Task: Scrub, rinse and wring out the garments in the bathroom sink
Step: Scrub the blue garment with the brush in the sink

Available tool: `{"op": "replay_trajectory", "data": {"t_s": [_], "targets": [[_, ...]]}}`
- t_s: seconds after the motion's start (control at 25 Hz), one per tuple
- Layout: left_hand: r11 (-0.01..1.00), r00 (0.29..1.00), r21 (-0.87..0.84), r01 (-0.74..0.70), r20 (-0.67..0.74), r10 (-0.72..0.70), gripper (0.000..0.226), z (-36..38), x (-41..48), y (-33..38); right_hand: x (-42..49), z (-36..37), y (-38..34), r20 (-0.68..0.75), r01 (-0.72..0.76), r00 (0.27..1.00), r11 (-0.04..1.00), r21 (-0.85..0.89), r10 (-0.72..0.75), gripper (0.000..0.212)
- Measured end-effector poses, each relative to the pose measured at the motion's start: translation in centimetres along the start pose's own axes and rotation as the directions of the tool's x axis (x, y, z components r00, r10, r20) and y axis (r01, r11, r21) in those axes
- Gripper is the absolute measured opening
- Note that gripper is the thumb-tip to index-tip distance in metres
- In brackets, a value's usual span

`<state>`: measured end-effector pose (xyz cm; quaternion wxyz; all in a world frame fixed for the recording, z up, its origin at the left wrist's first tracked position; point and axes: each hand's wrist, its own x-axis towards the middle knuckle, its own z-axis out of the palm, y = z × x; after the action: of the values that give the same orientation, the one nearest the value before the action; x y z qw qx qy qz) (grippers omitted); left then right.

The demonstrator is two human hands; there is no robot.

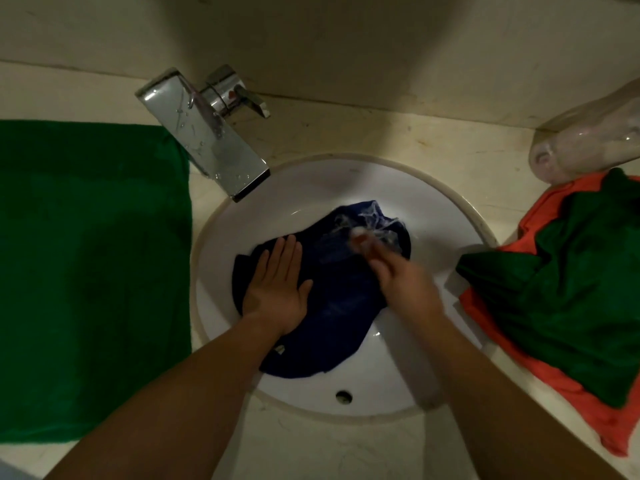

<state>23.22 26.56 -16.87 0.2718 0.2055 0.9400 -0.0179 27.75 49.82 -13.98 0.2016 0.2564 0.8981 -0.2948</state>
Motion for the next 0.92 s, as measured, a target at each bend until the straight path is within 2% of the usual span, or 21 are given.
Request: {"op": "replay_trajectory", "data": {"t_s": [0.08,0.12,0.2,0.32,0.36,0.4,0.52,0.6,0.68,0.8,0.92], "targets": [[1.000,1.000,-0.003,0.007,0.016,-0.007,0.067,0.0,0.2,0.1,1.3,-2.3,2.0,-0.090,-0.144,0.986,0.989,-0.016,0.142,0.046],[1.000,1.000,-0.002,0.018,0.011,-0.018,0.066,-0.1,0.5,0.0,1.1,-2.3,1.9,-0.115,-0.160,0.980,0.987,0.018,0.161,0.046],[0.999,0.999,0.015,0.037,0.004,-0.037,0.065,-0.8,1.5,-0.3,-0.4,-0.1,-1.1,-0.109,-0.034,0.993,0.995,0.093,0.044,0.045],[0.998,0.999,0.053,0.032,-0.006,-0.032,0.063,-1.4,2.3,-1.3,-3.0,3.0,-2.5,0.053,0.202,0.978,0.979,0.027,-0.204,0.044],[0.998,1.000,0.058,0.029,-0.010,-0.029,0.062,-1.3,2.3,-1.7,-2.5,2.2,-1.2,0.071,0.202,0.977,0.979,-0.028,-0.199,0.043],[0.998,1.000,0.057,0.025,-0.014,-0.024,0.061,-1.2,2.3,-1.8,-1.4,0.7,0.3,0.056,0.133,0.990,0.990,-0.056,-0.130,0.042],[0.998,0.999,0.052,0.034,0.031,-0.036,0.060,-1.2,2.0,-1.7,1.5,-2.2,3.2,-0.069,-0.019,0.998,0.999,-0.050,0.016,0.042],[0.994,0.995,0.089,0.058,0.076,-0.065,0.062,-1.7,1.9,-1.1,0.7,-1.3,1.7,-0.055,0.039,0.998,0.997,-0.068,-0.043,0.044],[0.997,0.995,0.056,0.045,0.087,-0.050,0.063,-3.0,1.7,-0.1,-0.5,0.2,0.7,0.023,0.093,0.996,0.993,-0.075,-0.091,0.047],[0.999,0.998,-0.011,-0.050,-0.043,0.050,0.062,-4.9,1.3,1.3,-0.3,-0.8,0.4,0.031,0.104,0.994,0.990,-0.100,-0.102,0.047],[0.994,0.983,-0.077,-0.079,-0.169,0.065,0.063,-5.7,0.3,2.1,-1.8,-5.1,-1.3,-0.019,0.269,0.963,0.963,-0.021,-0.270,0.047]]}}
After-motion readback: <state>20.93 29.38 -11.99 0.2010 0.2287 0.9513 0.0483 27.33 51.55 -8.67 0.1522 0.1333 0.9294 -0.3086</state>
